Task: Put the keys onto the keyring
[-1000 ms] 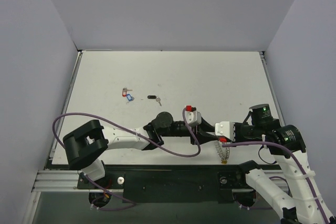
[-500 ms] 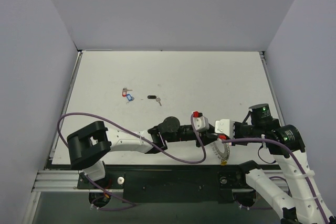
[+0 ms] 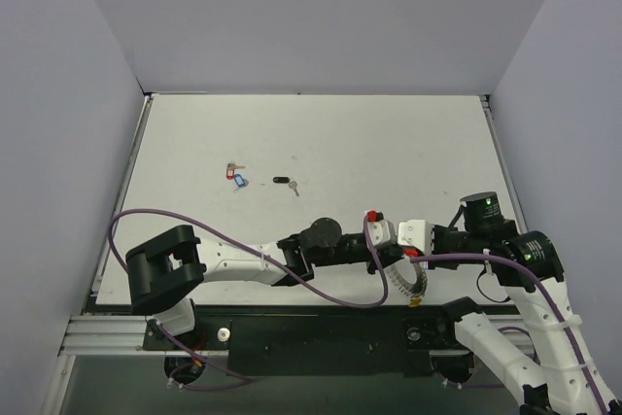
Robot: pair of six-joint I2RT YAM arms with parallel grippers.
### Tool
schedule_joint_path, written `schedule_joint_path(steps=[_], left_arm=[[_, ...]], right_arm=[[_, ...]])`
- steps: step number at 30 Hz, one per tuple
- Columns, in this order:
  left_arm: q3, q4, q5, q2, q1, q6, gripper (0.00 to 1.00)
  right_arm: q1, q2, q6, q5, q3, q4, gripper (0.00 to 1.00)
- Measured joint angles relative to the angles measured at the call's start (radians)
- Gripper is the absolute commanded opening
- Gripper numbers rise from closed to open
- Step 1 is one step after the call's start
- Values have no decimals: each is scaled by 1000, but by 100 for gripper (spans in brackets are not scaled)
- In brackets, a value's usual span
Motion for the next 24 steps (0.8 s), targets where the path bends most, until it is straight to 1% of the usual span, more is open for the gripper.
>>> schedule_joint_path(steps=[3,6,10,17,24], left_arm=[[2,-2,-3,1,-2,2,28],[2,-7,-6,1,-2,2,24],[8,-16,-7,3,-2,2,23],[22,-28,-20,3,-3,1,27],[23,-28,-34,5,-2,-13,26]], right_arm=[[0,0,3,0,-1,0,0],[-1,-3,9,0,-7,5,0],[-4,-10,20,0,-11,9,0],[-9,-20,48,2,-11,23,0],[-13,-22,72,4,-16,34,0]])
